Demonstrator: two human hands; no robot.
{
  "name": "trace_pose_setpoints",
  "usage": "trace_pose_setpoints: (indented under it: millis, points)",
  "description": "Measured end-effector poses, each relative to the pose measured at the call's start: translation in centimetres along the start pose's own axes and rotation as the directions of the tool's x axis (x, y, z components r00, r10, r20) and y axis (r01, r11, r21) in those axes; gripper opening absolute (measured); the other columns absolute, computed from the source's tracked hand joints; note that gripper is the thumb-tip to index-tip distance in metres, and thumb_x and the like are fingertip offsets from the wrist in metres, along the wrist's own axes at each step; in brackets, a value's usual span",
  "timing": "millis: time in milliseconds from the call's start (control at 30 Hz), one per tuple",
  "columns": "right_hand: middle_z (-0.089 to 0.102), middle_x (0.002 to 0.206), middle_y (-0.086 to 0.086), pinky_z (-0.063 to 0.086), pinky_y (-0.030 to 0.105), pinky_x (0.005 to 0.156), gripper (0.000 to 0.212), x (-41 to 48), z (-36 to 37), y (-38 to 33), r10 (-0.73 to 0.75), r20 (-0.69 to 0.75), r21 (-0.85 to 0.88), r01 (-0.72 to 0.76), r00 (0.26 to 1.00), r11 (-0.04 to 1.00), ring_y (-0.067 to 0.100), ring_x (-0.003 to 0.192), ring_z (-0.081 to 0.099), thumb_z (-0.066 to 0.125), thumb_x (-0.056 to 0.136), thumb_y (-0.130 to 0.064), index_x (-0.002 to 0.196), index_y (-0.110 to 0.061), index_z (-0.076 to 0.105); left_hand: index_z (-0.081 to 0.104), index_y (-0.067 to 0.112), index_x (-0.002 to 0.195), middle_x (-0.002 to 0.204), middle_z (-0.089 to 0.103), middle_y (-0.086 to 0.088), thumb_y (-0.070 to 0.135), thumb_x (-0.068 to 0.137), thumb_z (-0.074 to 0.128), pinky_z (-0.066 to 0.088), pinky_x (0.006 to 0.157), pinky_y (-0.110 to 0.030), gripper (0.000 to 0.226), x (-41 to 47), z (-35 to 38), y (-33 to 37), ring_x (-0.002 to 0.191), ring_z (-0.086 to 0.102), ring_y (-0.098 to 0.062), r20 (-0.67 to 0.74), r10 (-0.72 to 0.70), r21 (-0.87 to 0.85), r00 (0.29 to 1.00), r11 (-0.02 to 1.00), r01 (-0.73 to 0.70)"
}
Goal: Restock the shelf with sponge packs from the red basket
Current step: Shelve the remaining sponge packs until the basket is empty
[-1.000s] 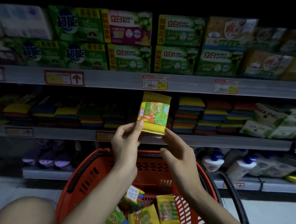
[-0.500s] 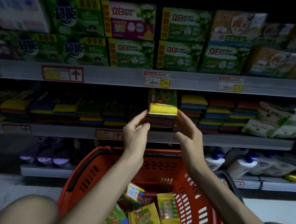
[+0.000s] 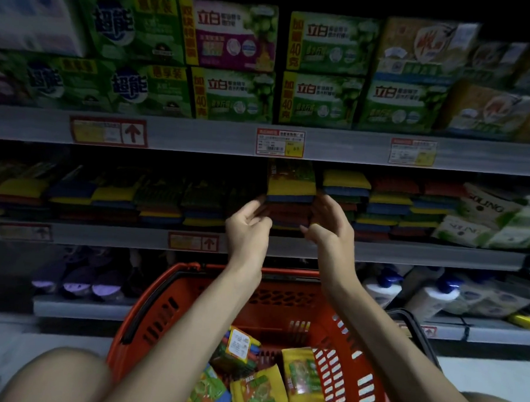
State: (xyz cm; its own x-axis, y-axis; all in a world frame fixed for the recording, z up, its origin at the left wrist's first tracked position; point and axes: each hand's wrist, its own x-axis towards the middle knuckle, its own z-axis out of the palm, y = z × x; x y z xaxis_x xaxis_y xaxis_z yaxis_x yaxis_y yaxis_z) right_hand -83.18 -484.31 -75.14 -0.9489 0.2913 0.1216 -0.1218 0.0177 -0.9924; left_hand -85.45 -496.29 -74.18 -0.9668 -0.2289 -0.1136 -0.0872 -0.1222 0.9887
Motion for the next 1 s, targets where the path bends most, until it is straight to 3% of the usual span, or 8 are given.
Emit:
trace_pose_setpoints:
  millis: [200, 367, 433, 600, 733, 833, 933, 1000]
  points:
    - [0.053, 0.148, -0.004, 0.045, 0.048, 0.113, 0.081, -0.1, -0.2, -0.3, 0.022, -0.01, -0.009, -0.022, 1.0, 1.0, 0.011, 0.137, 0.049, 0.056, 0.072, -0.014, 0.152, -0.018, 0.046, 0.053, 0.006, 0.146, 0.133, 0.061, 0.003, -0.003, 0.097, 0.059, 0.045, 0.101, -0.021, 0.05, -0.1, 0.2, 0.4, 0.119, 0.056, -0.006, 0.0, 0.012, 0.024, 1.0, 1.0, -0.012]
    - [0.052, 0.15, -0.004, 0.044, 0.047, 0.114, 0.079, 0.0, -0.3, -0.5, 0.022, -0.008, -0.027, -0.023, 1.0, 0.999, 0.01, 0.139, 0.047, 0.057, 0.073, -0.014, 0.151, -0.021, 0.047, 0.053, 0.008, 0.146, 0.098, 0.06, 0.023, -0.003, 0.098, 0.057, 0.04, 0.063, 0.005, 0.049, 0.0, 0.4, 0.0, 0.067, 0.056, 0.027, -0.003, 0.04, 0.05, 0.999, 0.998, -0.04]
    - [0.053, 0.149, -0.004, 0.044, 0.047, 0.114, 0.078, -0.1, -0.2, -0.5, 0.009, -0.019, -0.026, -0.01, 1.0, 1.0, 0.01, 0.138, 0.048, 0.057, 0.074, -0.014, 0.151, -0.019, 0.047, 0.054, 0.011, 0.145, 0.101, 0.059, 0.022, -0.001, 0.099, 0.057, 0.037, 0.055, 0.005, 0.048, 0.0, 0.5, -0.1, 0.059, 0.05, 0.032, -0.003, 0.039, 0.059, 0.999, 0.998, -0.038]
    - [0.06, 0.14, -0.004, 0.046, 0.044, 0.113, 0.068, -0.7, -0.1, 0.2, -0.013, -0.065, 0.023, 0.014, 0.998, 1.0, 0.01, 0.131, 0.055, 0.057, 0.079, -0.01, 0.145, -0.02, 0.051, 0.057, 0.012, 0.144, 0.096, 0.058, 0.024, 0.001, 0.099, 0.058, 0.039, 0.064, 0.0, 0.046, 0.0, 0.4, 0.1, 0.062, 0.053, 0.025, -0.017, 0.036, 0.08, 0.999, 0.996, -0.035]
    - [0.065, 0.133, -0.003, 0.049, 0.046, 0.11, 0.057, -0.5, -0.2, 0.7, -0.005, -0.113, 0.016, 0.006, 0.994, 1.0, 0.012, 0.126, 0.06, 0.056, 0.086, -0.001, 0.139, -0.02, 0.057, 0.056, 0.011, 0.145, 0.085, 0.055, 0.024, 0.003, 0.098, 0.06, 0.048, 0.082, -0.017, 0.047, 0.3, 0.2, -0.1, 0.069, 0.058, 0.013, -0.024, 0.034, 0.072, 0.999, 0.997, -0.032]
    - [0.071, 0.119, -0.005, 0.054, 0.047, 0.101, 0.044, -0.1, -0.2, 1.1, 0.012, -0.194, -0.059, -0.024, 0.981, 0.998, 0.014, 0.114, 0.066, 0.059, 0.085, -0.014, 0.127, -0.023, 0.066, 0.067, 0.017, 0.129, 0.079, 0.064, 0.015, 0.007, 0.098, 0.064, 0.052, 0.071, -0.017, 0.033, 0.5, -0.1, -0.6, 0.068, 0.064, 0.007, -0.056, 0.065, 0.076, 0.996, 0.995, -0.061]
    - [0.074, 0.098, -0.002, 0.058, 0.051, 0.089, 0.018, 0.3, -0.2, 1.5, 0.042, -0.241, -0.1, -0.068, 0.97, 0.993, 0.018, 0.095, 0.071, 0.066, 0.089, -0.022, 0.105, -0.025, 0.073, 0.069, 0.028, 0.103, 0.088, 0.074, 0.001, 0.014, 0.096, 0.07, 0.059, 0.081, -0.035, 0.015, 0.6, -0.1, -1.4, 0.088, 0.073, -0.014, -0.099, 0.043, 0.055, 0.994, 0.998, -0.037]
    - [0.075, 0.086, 0.001, 0.059, 0.052, 0.082, 0.005, 0.6, -0.1, 1.4, 0.076, -0.256, -0.089, -0.102, 0.964, 0.991, 0.021, 0.084, 0.073, 0.071, 0.092, -0.025, 0.096, -0.024, 0.074, 0.068, 0.026, 0.102, 0.083, 0.075, 0.0, 0.016, 0.096, 0.07, 0.059, 0.082, -0.04, 0.012, 0.7, 0.0, -1.9, 0.085, 0.073, -0.015, -0.111, 0.02, 0.041, 0.994, 0.999, -0.016]
